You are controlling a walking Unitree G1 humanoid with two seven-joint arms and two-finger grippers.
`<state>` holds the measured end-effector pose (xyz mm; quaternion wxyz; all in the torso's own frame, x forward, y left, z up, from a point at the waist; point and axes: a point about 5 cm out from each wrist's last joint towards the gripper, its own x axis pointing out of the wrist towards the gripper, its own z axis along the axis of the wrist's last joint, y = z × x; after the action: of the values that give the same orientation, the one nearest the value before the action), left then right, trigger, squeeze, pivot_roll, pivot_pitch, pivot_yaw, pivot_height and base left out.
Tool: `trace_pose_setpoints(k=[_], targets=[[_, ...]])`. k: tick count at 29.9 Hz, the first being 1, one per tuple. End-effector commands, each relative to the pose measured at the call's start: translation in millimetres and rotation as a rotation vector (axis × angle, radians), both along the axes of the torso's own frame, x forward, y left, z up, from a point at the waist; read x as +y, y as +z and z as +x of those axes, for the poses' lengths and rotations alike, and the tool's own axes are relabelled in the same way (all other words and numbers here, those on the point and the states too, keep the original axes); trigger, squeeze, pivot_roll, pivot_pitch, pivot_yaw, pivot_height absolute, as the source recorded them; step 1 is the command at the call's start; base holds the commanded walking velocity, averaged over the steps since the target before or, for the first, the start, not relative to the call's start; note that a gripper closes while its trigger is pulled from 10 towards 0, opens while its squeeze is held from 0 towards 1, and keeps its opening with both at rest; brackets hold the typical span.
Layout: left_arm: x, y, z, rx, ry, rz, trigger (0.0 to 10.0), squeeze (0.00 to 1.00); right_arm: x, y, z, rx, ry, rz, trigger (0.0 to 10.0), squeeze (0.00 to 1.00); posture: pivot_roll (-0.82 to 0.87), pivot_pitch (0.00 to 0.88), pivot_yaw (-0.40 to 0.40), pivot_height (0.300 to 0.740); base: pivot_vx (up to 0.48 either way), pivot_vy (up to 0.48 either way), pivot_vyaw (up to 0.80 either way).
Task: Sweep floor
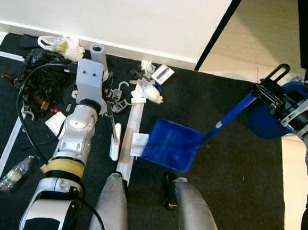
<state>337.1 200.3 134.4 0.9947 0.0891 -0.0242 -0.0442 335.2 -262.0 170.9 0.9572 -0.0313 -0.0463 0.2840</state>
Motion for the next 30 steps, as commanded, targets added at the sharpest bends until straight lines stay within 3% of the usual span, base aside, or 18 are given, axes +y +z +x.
trace_pose_setpoints(k=[1,5,9,16,20,24,30], targets=[[-2.3,-16,-5.6,0.060,-0.005,-0.007,10.0,0.00,4.7,-3,-2.3,-0.035,0.024,-0.011,10.0,0.00,0.10,0.224,-0.072,0.740,0.000,0.000,0.00],[-1.0,-17,-6.3,0.059,-0.005,-0.002,10.0,0.00,22.1,-7,-0.6,-0.082,0.074,-0.004,10.0,0.00,0.10,0.231,-0.070,0.740,0.000,0.000,0.00],[-0.8,-17,-6.5,0.059,-0.004,0.001,10.0,0.00,28.9,-14,-0.9,-0.076,0.091,0.000,10.0,0.00,0.10,0.233,-0.071,0.740,0.000,0.000,0.00],[-3.1,-18,-6.4,0.060,-0.009,0.005,10.0,0.00,37.8,-35,-5.9,-0.055,0.118,-0.114,10.0,0.00,0.11,0.237,-0.073,0.740,0.000,0.000,0.00],[-4.1,-18,-7.4,0.061,-0.013,0.007,10.0,0.00,33.2,-36,-5.0,-0.077,0.057,-0.139,10.0,0.00,0.11,0.245,-0.071,0.740,0.000,0.000,0.00],[-3.5,-19,-8.4,0.062,-0.017,0.012,10.0,0.00,22.0,-31,0.6,-0.139,-0.112,-0.109,10.0,0.00,0.11,0.253,-0.062,0.740,0.000,0.000,0.00],[-3.1,-19,-8.1,0.047,-0.008,0.008,10.0,0.00,26.6,-44,0.6,-0.115,-0.177,-0.104,10.0,0.00,0.13,0.279,-0.056,0.740,0.000,0.000,0.00]])
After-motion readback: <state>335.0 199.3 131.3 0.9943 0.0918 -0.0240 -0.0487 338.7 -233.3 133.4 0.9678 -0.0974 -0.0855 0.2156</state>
